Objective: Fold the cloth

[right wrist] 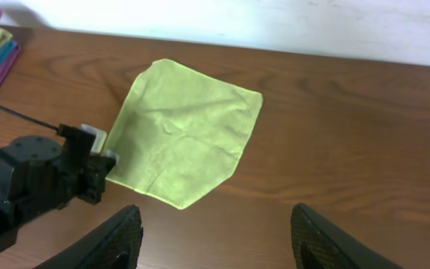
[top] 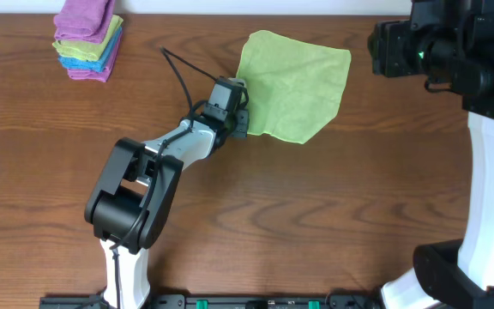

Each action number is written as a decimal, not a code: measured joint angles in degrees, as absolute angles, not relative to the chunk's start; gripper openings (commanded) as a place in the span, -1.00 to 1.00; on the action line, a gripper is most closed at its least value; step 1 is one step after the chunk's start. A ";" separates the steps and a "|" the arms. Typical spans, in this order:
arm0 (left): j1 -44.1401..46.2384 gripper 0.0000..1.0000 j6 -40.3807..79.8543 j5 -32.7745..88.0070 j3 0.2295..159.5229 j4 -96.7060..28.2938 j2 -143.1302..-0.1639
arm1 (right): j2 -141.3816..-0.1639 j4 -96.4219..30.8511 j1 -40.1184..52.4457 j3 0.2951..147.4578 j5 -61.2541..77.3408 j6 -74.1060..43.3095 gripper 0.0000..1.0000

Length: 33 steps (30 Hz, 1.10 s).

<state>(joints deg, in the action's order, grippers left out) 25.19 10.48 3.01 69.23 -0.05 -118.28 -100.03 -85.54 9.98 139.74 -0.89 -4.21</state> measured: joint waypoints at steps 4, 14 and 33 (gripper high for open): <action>25.36 -0.89 10.48 0.01 70.22 -3.99 -118.06 | -100.03 -85.45 9.96 139.35 -2.07 -3.60 0.40; 25.39 -0.91 14.85 -6.68 72.16 -22.79 -115.68 | -100.03 -82.94 5.34 129.32 -0.51 -1.83 0.46; 23.64 -0.89 19.53 0.45 72.51 -25.93 -115.07 | -100.88 -40.51 -0.93 70.61 32.36 4.71 0.89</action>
<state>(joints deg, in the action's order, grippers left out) 23.64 19.53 0.45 72.51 -25.93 -115.07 -100.88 -40.51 -0.93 70.61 32.36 4.71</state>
